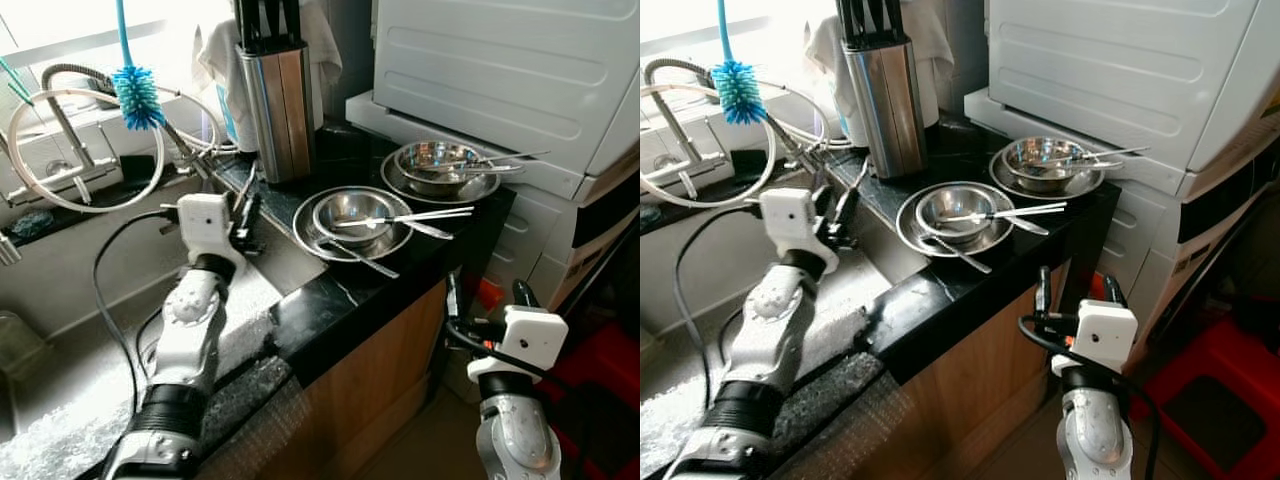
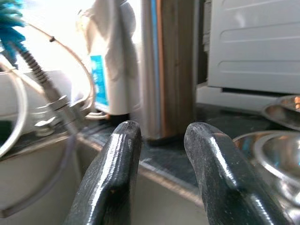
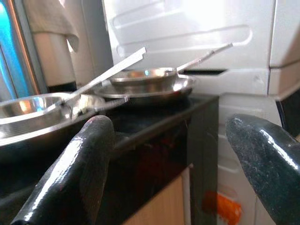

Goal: Kitchen organization

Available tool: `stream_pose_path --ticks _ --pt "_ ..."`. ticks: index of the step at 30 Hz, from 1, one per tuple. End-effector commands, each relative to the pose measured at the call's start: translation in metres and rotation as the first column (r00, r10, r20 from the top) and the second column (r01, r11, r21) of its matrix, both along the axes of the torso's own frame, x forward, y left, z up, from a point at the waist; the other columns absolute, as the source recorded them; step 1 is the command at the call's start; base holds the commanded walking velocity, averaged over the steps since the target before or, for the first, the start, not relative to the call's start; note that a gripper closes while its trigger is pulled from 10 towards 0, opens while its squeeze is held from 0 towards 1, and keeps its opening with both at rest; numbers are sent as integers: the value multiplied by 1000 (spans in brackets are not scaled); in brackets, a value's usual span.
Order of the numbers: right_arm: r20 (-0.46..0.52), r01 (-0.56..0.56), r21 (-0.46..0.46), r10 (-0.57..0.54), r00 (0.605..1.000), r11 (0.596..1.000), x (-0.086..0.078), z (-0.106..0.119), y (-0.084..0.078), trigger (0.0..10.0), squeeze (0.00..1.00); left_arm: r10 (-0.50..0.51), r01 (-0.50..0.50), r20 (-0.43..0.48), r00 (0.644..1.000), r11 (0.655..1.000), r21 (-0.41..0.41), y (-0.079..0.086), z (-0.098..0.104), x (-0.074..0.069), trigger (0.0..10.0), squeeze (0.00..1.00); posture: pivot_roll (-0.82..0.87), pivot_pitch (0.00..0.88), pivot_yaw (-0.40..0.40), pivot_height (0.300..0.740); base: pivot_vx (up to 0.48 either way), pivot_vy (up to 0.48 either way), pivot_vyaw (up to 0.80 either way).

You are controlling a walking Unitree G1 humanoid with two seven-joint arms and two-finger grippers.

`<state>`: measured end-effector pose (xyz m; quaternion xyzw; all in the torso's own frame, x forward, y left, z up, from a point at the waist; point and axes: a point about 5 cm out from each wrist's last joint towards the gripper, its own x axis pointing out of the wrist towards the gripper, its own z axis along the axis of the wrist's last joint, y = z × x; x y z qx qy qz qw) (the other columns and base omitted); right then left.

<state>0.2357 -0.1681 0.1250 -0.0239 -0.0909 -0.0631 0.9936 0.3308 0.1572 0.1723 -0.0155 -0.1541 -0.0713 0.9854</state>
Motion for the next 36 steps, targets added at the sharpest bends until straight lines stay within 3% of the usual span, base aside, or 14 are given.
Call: stream_pose_path --ticks 1,2,10,20,36 --pt "38 -15 -3 15 999 1000 1 11 5 10000 0 13 -13 0 1000 1000 -4 8 1 -4 10000 0 -203 0 67 740 0 0 0" --pt "48 -21 -3 21 999 1000 1 14 6 10000 0 23 -23 -3 1000 1000 -1 13 0 -10 10000 0 -206 0 67 740 0 0 0" --pt "50 -22 -12 22 999 1000 1 16 4 10000 0 22 -22 -2 1000 1000 19 16 1 -20 10000 0 -201 0 63 740 0 0 0" --pt "57 -5 -18 6 998 1000 2 23 2 10000 0 12 -12 -16 1000 1000 14 13 2 -22 10000 0 -214 0 67 740 0 0 0" --pt "32 8 -27 -7 999 1000 -4 21 -3 10000 0 31 -29 -49 998 999 46 24 -2 -34 10000 0 -212 0 65 740 0 0 0"
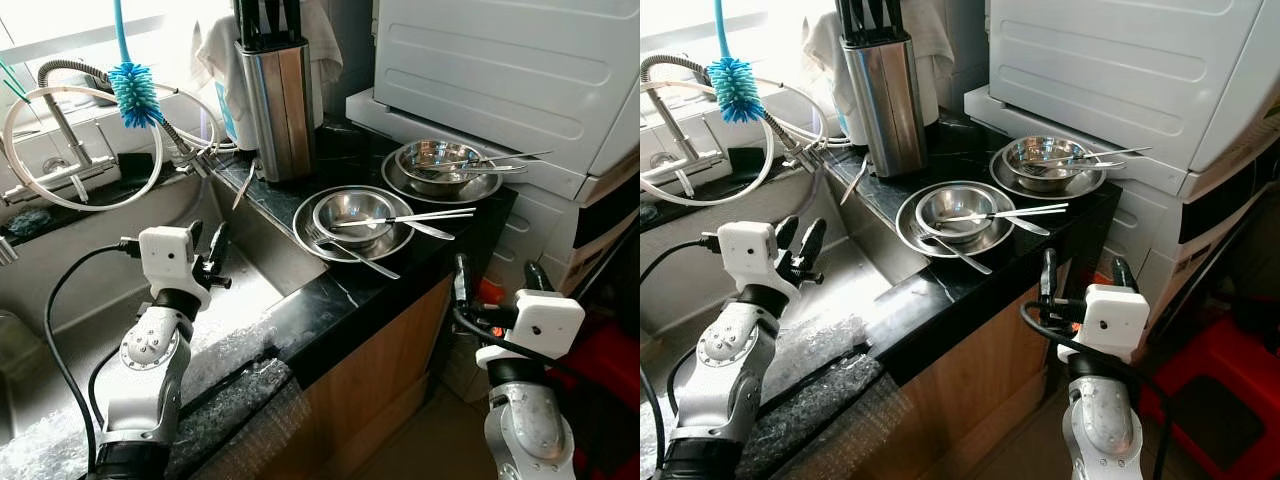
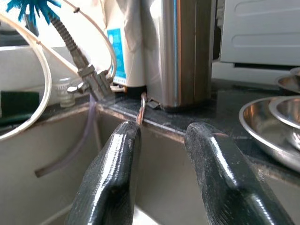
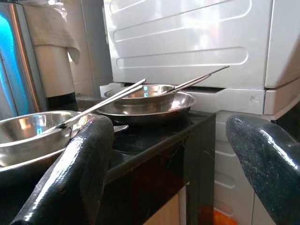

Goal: Kitchen organization

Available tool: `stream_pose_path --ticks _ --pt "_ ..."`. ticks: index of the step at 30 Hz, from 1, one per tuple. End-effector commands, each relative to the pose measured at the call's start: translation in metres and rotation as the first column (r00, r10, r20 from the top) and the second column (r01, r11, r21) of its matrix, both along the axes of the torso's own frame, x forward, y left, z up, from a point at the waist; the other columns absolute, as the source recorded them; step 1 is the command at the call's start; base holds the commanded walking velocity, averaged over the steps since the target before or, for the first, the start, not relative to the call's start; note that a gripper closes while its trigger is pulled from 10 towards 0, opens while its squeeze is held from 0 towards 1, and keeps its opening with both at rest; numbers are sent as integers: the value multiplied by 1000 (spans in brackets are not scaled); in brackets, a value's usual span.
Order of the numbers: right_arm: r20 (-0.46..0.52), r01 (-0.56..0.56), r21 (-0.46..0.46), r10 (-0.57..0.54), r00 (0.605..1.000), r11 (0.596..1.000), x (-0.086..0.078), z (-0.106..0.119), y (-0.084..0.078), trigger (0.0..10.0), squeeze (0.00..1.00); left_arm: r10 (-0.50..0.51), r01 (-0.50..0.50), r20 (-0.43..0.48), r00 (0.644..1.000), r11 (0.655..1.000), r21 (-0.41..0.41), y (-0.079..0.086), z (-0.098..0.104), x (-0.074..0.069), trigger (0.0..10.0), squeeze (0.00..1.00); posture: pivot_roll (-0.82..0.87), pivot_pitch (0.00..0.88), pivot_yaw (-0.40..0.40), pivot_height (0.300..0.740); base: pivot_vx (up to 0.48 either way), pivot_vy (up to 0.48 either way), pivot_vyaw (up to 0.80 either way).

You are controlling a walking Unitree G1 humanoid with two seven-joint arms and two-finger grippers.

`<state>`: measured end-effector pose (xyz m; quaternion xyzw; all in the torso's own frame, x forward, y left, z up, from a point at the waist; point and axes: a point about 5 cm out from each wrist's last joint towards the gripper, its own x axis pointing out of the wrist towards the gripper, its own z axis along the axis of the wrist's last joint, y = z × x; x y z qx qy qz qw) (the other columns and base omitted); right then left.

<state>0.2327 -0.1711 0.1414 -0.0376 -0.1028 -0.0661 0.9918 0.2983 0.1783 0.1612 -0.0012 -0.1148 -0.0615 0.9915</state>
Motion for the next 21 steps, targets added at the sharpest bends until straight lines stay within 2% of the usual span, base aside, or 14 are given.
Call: stream_pose_path --ticks 1,5,11,16,21 --pt "8 -2 1 2 1000 1000 -1 4 1 10000 0 6 -6 28 1000 1000 14 3 9 -2 10000 0 -214 0 64 740 0 0 0" --pt "5 -2 1 2 1000 1000 -1 4 0 10000 0 19 -19 -3 1000 1000 14 5 1 -7 10000 0 -213 0 62 740 0 0 0" --pt "-2 -4 -2 4 1000 1000 -1 3 0 10000 0 38 -39 -27 999 999 -30 6 -2 -8 10000 0 -218 0 60 740 0 0 0" --pt "-3 -4 -4 4 1000 1000 0 4 -1 10000 0 40 -41 -27 999 999 -27 8 -1 -10 10000 0 -211 0 59 740 0 0 0" --pt "27 7 -10 -7 1000 1000 3 15 -1 10000 0 34 -35 -32 999 999 -34 5 -2 -9 10000 0 -222 0 59 740 0 0 0"
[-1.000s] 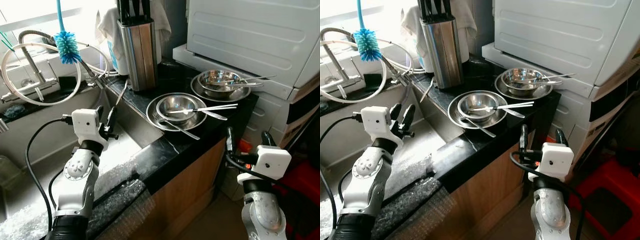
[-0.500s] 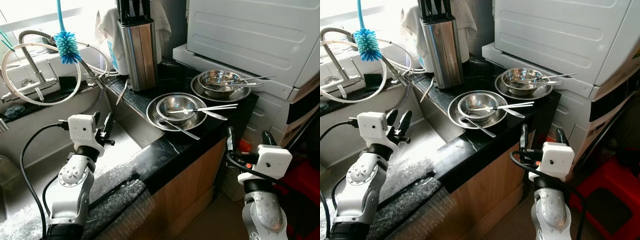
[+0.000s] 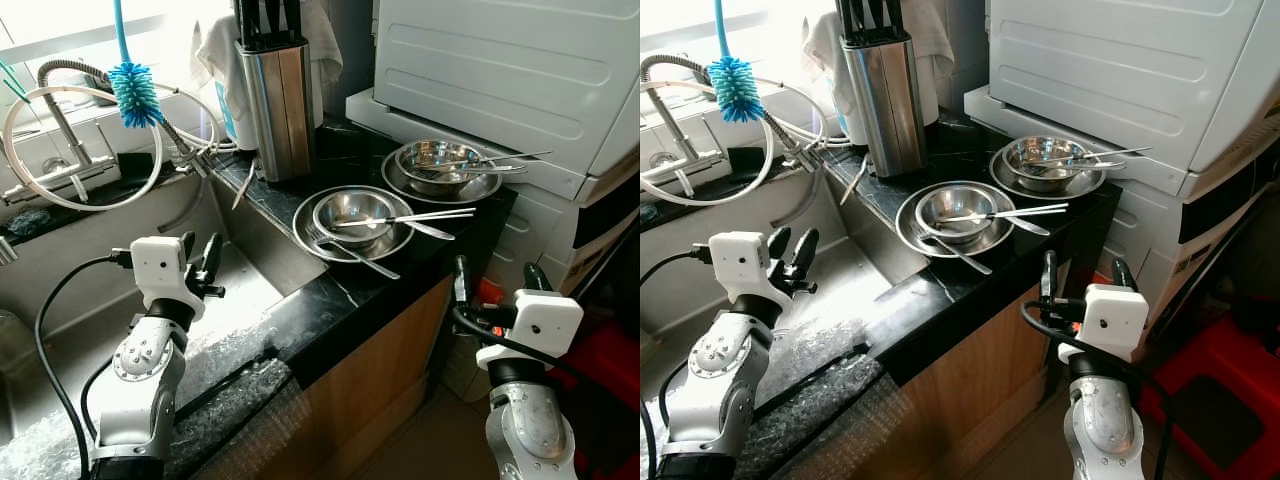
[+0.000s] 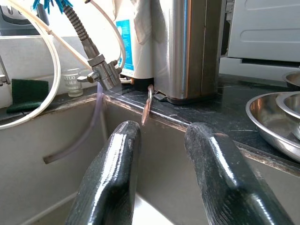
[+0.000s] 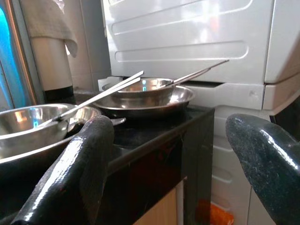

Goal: Kitchen organization

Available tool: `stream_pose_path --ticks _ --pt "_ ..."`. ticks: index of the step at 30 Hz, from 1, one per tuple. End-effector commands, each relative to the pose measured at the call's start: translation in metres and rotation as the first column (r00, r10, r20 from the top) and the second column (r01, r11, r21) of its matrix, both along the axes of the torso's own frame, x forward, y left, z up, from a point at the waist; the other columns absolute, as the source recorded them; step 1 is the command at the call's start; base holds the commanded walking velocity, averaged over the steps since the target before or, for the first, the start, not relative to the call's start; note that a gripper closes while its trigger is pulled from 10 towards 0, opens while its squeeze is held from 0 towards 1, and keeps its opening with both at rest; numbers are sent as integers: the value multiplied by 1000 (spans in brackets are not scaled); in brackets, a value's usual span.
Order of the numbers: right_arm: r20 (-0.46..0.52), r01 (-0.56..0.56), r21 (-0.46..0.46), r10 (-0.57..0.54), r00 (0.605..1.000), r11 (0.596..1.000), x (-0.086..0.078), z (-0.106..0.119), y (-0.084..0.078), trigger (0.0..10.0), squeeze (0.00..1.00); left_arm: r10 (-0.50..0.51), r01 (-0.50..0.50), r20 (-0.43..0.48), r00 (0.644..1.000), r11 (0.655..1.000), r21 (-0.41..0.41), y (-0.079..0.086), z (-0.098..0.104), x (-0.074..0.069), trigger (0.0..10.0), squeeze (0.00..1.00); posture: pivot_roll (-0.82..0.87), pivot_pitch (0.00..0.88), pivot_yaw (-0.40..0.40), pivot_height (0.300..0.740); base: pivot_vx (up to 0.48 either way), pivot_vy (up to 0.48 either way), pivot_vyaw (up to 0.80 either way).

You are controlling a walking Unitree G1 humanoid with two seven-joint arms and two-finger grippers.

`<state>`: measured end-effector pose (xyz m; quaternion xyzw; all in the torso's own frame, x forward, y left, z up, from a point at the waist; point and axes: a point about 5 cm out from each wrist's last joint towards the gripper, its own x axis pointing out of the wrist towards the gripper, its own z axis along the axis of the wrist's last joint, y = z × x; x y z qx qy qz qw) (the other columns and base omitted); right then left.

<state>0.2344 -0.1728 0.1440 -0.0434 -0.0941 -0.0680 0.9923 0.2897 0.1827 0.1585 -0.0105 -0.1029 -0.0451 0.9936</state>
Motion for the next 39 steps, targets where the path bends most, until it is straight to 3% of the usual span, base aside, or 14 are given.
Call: stream_pose_path --ticks 1,6,21,23,24,27,29,34,39 --pt "62 9 13 -10 998 1000 2 18 -1 10000 0 1 -1 -5 1000 1000 -16 -1 1 0 10000 0 -223 0 58 740 0 0 0" --pt "111 10 13 -11 994 1000 6 34 -4 10000 0 -4 3 -3 1000 1000 -21 -4 2 1 10000 0 -225 0 56 740 0 0 0" --pt "132 14 8 -15 991 1000 16 46 -21 10000 0 -16 16 -1 1000 1000 -23 -6 3 1 10000 0 -226 0 56 740 0 0 0" --pt "123 67 -50 -60 991 997 22 45 -43 10000 0 -10 10 -1 1000 1000 -22 -5 3 0 10000 0 -221 0 55 740 0 0 0" --pt "123 67 -50 -60 991 997 22 45 -43 10000 0 -10 10 -1 1000 1000 -22 -5 3 0 10000 0 -221 0 55 740 0 0 0" --pt "98 89 -26 -86 991 996 27 45 -50 10000 0 -9 9 -2 1000 1000 -20 -5 3 1 10000 0 -217 0 57 740 0 0 0" --pt "110 64 44 -69 992 997 31 48 -49 10000 0 -9 9 -8 1000 1000 -16 -4 1 0 10000 0 -214 0 58 740 0 0 0" --pt "146 45 29 -49 988 999 35 58 -49 10000 0 -6 6 -19 1000 1000 -8 -2 -3 -3 10000 0 -209 0 56 740 0 0 0" --pt "155 29 37 -35 987 999 41 66 -60 10000 0 -8 8 -23 1000 1000 -5 -2 -4 -4 10000 0 -210 0 56 740 0 0 0"
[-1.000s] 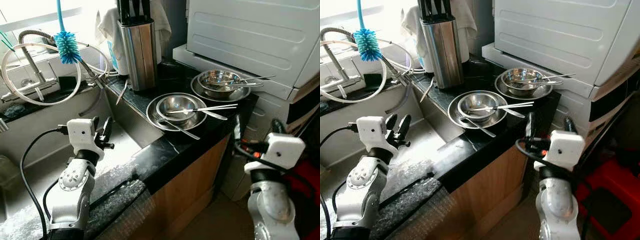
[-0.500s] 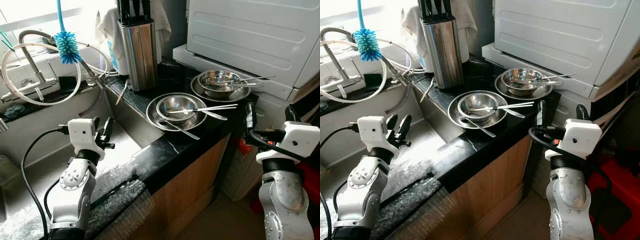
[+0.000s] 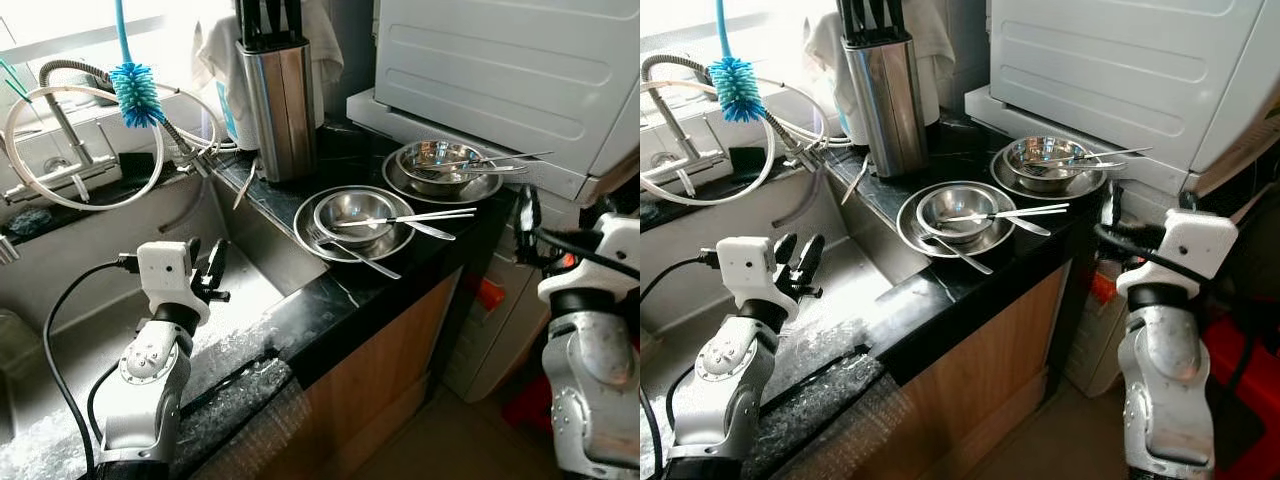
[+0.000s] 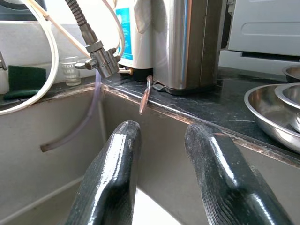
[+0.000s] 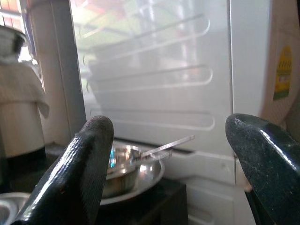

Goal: Kitchen organization

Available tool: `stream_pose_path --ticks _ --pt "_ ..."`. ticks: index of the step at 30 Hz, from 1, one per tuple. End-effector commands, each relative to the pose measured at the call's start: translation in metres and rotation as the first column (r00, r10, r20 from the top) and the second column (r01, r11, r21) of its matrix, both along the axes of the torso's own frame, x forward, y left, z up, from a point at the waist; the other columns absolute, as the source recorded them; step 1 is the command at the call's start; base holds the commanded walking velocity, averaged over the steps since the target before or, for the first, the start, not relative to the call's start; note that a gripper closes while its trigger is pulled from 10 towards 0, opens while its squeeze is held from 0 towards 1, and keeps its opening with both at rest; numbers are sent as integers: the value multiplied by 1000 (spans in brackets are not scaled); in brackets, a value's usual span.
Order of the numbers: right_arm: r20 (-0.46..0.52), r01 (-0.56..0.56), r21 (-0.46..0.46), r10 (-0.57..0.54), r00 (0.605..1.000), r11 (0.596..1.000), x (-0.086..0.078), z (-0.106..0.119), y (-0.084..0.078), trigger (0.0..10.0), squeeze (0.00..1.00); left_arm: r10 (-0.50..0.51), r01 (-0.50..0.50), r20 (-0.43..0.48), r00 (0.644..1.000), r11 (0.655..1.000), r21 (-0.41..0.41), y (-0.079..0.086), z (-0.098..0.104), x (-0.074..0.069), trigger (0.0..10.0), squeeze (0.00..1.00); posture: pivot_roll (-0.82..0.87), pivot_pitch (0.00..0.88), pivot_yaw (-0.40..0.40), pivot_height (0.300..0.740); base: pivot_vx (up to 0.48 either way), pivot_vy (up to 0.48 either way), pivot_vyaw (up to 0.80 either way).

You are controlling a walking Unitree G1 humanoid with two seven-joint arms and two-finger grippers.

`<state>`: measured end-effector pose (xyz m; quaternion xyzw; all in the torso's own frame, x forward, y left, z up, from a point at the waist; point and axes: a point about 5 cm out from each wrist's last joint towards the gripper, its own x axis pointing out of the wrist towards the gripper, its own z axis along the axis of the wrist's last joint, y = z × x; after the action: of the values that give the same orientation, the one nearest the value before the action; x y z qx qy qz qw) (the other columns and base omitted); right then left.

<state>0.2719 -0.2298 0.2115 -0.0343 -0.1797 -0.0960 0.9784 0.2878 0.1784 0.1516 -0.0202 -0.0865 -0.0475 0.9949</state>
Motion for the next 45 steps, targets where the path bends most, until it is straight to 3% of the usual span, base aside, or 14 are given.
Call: stream_pose_path --ticks 1,7,16,20,24,27,32,38,45 --pt "-25 -25 30 26 999 999 4 -2 -4 10000 0 -3 2 12 1000 1000 12 2 3 -2 10000 0 -210 0 56 740 0 0 0" --pt "-62 -94 105 101 993 990 17 -8 -3 10000 0 -10 10 18 1000 1000 13 -1 4 0 10000 0 -208 0 53 740 0 0 0" --pt "-106 -272 203 297 949 941 28 -20 15 10000 0 -19 19 22 1000 1000 10 -4 4 0 10000 0 -205 0 54 740 0 0 0" --pt "-125 -306 209 336 934 929 30 -23 21 10000 0 -23 23 22 999 1000 11 -6 5 1 10000 0 -203 0 52 740 0 0 0" --pt "-137 -307 228 343 929 924 32 -27 22 10000 0 -20 19 20 1000 1000 10 -6 4 1 10000 0 -200 0 50 740 0 0 0" --pt "-211 -285 237 336 918 929 35 -39 26 10000 0 -22 22 18 1000 1000 19 -7 4 0 10000 0 -199 0 52 740 0 0 0" --pt "-218 -283 264 343 914 922 37 -41 29 10000 0 -17 16 22 1000 1000 21 -6 6 1 10000 0 -198 0 52 740 0 0 0" --pt "-201 -378 241 427 881 894 36 -37 40 10000 0 -13 13 25 1000 1000 21 -6 7 2 10000 0 -197 0 50 740 0 0 0" --pt "-213 -358 236 408 888 903 39 -36 35 10000 0 -13 12 21 1000 1000 18 -8 6 1 10000 0 -198 0 49 740 0 0 0"
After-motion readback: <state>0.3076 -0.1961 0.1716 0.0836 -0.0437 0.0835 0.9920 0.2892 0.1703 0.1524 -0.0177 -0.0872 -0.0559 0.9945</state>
